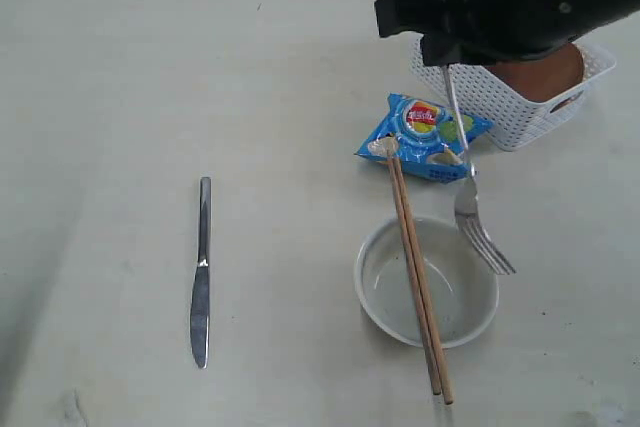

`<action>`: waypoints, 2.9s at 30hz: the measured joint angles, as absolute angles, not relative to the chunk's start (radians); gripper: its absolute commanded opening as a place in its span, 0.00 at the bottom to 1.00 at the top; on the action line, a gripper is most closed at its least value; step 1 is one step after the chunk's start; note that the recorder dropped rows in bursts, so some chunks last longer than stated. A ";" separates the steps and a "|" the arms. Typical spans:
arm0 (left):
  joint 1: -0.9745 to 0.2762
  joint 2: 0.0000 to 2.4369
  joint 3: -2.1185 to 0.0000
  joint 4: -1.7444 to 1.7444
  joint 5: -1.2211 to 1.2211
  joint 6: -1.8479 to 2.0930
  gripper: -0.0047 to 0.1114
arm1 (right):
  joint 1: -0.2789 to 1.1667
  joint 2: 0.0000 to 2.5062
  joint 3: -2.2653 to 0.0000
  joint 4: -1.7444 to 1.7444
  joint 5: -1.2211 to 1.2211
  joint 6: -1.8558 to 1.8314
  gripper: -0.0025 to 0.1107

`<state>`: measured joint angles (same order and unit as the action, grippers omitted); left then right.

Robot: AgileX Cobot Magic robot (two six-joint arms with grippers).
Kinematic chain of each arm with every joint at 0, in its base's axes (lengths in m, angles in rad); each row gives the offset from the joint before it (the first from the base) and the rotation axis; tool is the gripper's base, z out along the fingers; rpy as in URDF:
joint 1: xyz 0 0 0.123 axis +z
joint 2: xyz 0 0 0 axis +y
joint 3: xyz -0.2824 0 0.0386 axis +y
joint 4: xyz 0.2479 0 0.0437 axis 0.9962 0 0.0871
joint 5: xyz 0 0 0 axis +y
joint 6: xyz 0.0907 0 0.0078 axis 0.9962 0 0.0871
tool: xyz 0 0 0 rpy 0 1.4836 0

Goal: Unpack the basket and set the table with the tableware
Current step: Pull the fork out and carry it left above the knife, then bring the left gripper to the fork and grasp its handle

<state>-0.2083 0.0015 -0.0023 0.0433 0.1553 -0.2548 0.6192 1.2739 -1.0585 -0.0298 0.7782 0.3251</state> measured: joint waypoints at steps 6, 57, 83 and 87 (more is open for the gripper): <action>-0.208 0.002 -0.002 0.043 0.155 -0.234 0.04 | 0.621 1.297 -1.157 -0.135 0.928 0.360 0.02; -0.208 0.002 -0.002 0.018 -0.262 -0.906 0.04 | 0.704 1.541 -1.206 0.838 0.742 -0.371 0.02; -0.671 0.663 -0.132 0.420 -0.304 -1.258 0.04 | 0.473 1.787 -1.206 1.522 1.185 -0.868 0.02; -0.671 0.746 -0.183 0.605 -0.306 -1.339 0.04 | 0.473 1.787 -1.206 1.522 1.202 -0.873 0.02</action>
<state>-0.6706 0.7459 -0.1831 0.6047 -0.3057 -1.3391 0.4730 1.7874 -1.2056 1.5220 1.2022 -0.8728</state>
